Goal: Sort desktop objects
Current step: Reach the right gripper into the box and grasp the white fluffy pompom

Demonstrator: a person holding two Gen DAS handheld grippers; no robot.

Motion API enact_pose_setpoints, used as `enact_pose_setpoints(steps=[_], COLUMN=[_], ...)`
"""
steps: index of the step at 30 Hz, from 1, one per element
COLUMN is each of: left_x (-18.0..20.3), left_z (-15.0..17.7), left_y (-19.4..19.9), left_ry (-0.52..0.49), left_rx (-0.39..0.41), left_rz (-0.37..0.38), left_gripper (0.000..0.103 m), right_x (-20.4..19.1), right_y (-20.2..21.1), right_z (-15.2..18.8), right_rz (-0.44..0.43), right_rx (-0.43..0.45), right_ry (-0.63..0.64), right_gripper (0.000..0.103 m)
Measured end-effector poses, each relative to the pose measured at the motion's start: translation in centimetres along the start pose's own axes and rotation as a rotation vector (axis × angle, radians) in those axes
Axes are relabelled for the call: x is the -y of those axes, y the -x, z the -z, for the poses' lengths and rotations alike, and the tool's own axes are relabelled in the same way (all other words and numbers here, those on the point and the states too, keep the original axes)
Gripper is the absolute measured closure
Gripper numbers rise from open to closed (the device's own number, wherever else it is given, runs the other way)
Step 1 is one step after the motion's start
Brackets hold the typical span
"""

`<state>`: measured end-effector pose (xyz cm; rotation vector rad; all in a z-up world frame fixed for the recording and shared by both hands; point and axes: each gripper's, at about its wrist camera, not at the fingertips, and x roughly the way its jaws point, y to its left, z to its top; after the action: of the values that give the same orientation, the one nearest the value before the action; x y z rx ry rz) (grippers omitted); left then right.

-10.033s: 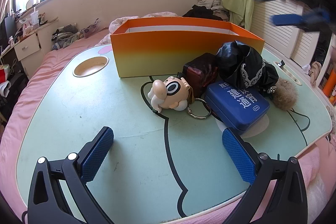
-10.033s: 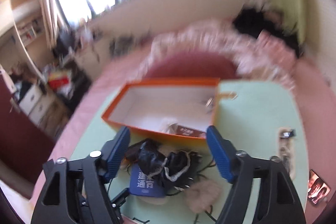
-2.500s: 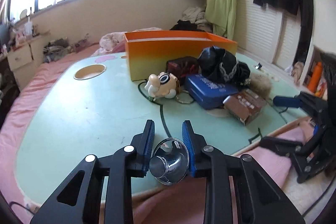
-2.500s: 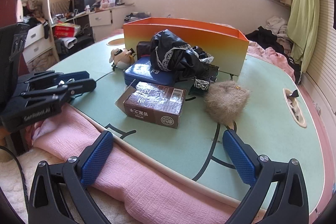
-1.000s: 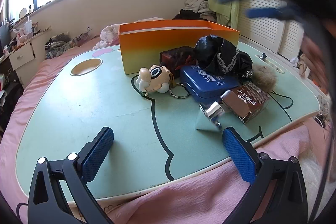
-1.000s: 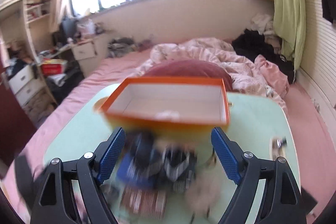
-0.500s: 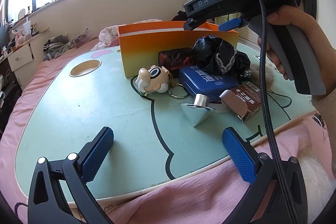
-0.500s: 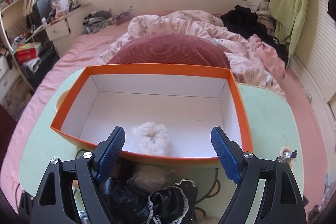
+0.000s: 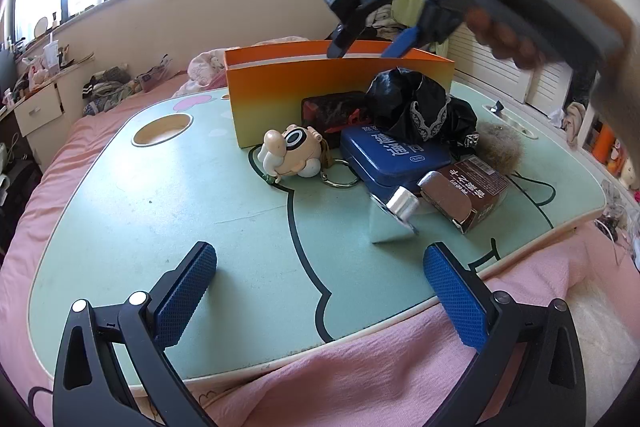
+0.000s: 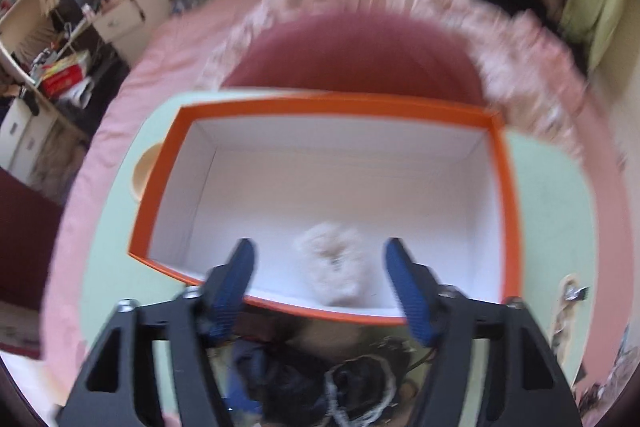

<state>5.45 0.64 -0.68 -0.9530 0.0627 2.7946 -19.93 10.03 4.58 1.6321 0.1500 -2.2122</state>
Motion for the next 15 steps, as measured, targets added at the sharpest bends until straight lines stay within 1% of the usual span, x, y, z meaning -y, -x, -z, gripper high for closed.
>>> enact_pose_setpoints(steps=[2,3,4,5,7,8,9,12,14,15], left_x=[0.0,0.0,0.0,-0.1,-0.2,-0.3,-0.3,-0.4,-0.3,-0.3], left_z=[0.0,0.0,0.0,-0.1,-0.2,-0.2,-0.2,-0.3,-0.2,-0.2], left_y=[0.0,0.0,-0.1,-0.1,-0.1,-0.2,-0.2,-0.2,-0.1,-0.1], left_ry=[0.000,0.000,0.000,0.000,0.000,0.000,0.000,-0.002,-0.001,-0.002], left_rx=[0.000,0.000,0.000,0.001,0.002,0.001,0.001,0.003,0.004,0.004], left_rz=[0.000,0.000,0.000,0.002,0.004,0.004,0.004,0.007,0.007,0.007], left_gripper=[0.000,0.000,0.000,0.000,0.000,0.000,0.000,0.000,0.000,0.000], right_x=[-0.2,-0.3,-0.6,-1.0,-1.0,-0.8,-0.7,-0.8,-0.3,-0.3], right_y=[-1.8,-2.4,-2.4,-2.7,-3.7,-4.6,-4.4,-4.2,-3.6,-2.8], right_z=[-0.9,-1.0,-1.1,-1.3,-1.2,-1.0,-1.0,-0.8,-0.7,-0.5], right_rz=[0.002,0.008,0.041,0.094,0.129,0.128,0.129,0.141,0.108,0.096], right_rx=[-0.095,-0.119,-0.096,-0.092,-0.124,-0.159,-0.121,-0.096,-0.078,-0.049], right_ry=[-0.013,-0.010,0.009,0.030,0.031,0.023,0.023,0.039,0.023,0.024], right_gripper=[0.043,0.041,0.041,0.041,0.071,0.079,0.079,0.080,0.081,0.081])
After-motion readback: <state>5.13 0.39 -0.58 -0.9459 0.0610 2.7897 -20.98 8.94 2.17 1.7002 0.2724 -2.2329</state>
